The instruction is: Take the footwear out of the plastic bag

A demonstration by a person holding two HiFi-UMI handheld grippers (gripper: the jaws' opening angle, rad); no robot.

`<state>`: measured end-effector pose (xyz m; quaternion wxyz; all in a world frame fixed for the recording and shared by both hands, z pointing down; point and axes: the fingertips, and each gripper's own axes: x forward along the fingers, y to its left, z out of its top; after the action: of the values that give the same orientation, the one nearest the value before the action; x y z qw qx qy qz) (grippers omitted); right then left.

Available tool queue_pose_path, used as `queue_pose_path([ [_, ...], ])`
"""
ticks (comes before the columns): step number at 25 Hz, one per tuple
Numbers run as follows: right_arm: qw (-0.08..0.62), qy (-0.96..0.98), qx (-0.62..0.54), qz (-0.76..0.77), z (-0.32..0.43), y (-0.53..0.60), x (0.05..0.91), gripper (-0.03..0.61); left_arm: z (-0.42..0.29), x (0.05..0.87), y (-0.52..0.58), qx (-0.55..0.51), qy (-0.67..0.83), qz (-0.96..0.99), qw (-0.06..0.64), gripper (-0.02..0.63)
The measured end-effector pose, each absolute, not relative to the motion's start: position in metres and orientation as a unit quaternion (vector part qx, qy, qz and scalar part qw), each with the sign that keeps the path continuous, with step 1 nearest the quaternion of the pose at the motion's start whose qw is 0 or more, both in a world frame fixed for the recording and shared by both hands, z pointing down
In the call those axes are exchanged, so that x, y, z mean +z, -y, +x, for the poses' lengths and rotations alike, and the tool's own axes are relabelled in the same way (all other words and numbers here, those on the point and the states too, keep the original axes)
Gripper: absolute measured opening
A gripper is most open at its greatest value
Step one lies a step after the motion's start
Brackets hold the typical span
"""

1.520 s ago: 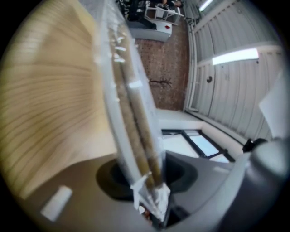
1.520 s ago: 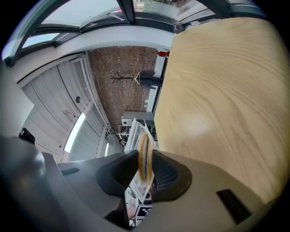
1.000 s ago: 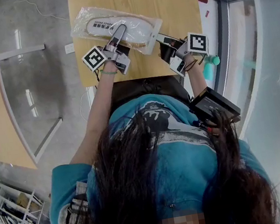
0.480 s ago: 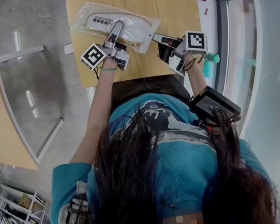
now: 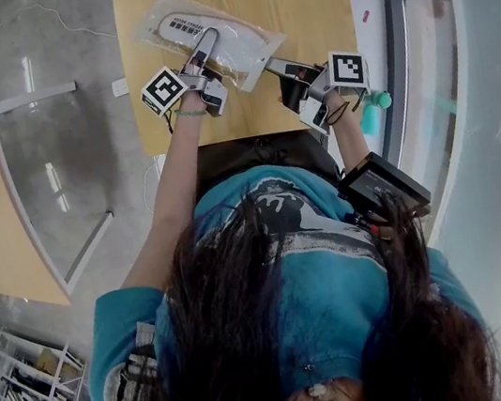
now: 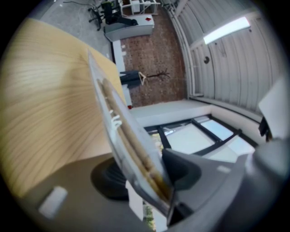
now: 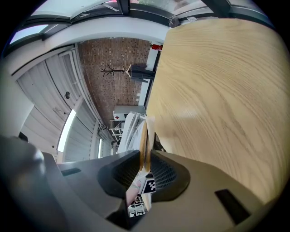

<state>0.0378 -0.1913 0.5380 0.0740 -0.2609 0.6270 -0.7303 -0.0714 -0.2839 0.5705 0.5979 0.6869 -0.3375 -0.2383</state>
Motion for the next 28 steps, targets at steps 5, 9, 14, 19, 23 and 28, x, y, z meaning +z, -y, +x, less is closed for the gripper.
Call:
queue_pose_path([
  [5, 0.077, -0.619, -0.737, -0.263, 0.038, 0.189, 0.54, 0.08, -0.07, 0.58, 0.291, -0.231, 0.337, 0.685, 0.604, 0.222],
  [9, 0.078, -0.617, -0.737, -0.265, 0.04, 0.188, 0.542, 0.078, -0.069, 0.584, 0.295, -0.229, 0.335, 0.683, 0.607, 0.224],
  [14, 0.08, -0.615, -0.738, -0.266, 0.043, 0.186, 0.544, 0.078, -0.069, 0.592, 0.297, -0.219, 0.338, 0.68, 0.613, 0.235],
  [19, 0.077, -0.615, -0.739, -0.266, 0.044, 0.182, 0.544, 0.078, -0.07, 0.598, 0.296, -0.21, 0.343, 0.678, 0.615, 0.235],
  [23, 0.067, -0.611, -0.738, -0.28, 0.055, 0.174, 0.547, 0.071, -0.116, 0.612, 0.308, -0.275, 0.408, 0.61, 0.621, 0.126],
  [28, 0.074, -0.607, -0.742, -0.275, 0.058, 0.169, 0.551, 0.071, -0.124, 0.614, 0.317, -0.271, 0.386, 0.613, 0.634, 0.11],
])
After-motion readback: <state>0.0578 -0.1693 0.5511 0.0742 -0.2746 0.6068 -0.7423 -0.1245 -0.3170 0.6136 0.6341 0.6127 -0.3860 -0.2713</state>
